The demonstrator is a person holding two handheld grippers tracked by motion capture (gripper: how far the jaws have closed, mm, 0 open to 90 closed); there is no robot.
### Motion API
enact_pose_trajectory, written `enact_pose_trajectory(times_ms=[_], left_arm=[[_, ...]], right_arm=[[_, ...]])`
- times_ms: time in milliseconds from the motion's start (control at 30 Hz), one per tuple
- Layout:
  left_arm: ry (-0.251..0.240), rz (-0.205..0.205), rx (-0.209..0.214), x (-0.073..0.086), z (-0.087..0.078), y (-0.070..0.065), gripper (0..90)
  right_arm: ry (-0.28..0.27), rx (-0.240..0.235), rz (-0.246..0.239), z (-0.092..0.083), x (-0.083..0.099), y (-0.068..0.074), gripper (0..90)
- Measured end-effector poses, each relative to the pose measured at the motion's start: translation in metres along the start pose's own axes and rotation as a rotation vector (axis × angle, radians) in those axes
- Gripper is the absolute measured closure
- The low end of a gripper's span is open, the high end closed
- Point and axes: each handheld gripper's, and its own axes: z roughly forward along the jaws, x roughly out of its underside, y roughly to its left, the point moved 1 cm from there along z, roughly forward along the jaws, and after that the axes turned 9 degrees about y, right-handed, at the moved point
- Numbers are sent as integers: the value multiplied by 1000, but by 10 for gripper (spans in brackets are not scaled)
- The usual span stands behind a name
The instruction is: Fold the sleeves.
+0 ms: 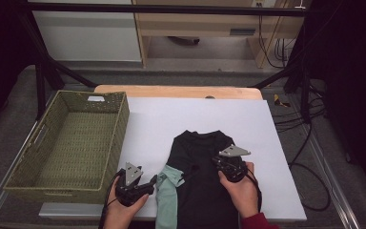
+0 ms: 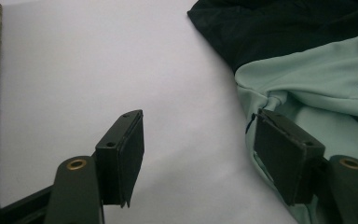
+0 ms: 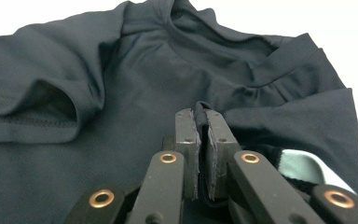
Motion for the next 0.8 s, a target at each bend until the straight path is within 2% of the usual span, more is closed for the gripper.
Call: enact_pose_trajectory(times_ms=[300, 500, 600, 800], left_arm=[[-1, 1, -2, 0, 0, -1, 339], [1, 2, 0, 0, 1, -1, 338], [0, 1, 1, 0, 0, 0, 339], [-1, 2, -2, 0, 0, 0, 339]], right_arm=[[37, 1, -7, 10, 5, 1, 832], [38, -9, -11, 9, 5, 4, 720], [15, -17, -7, 3, 3, 5, 658], [-90, -5, 23, -26, -4, 1, 584]])
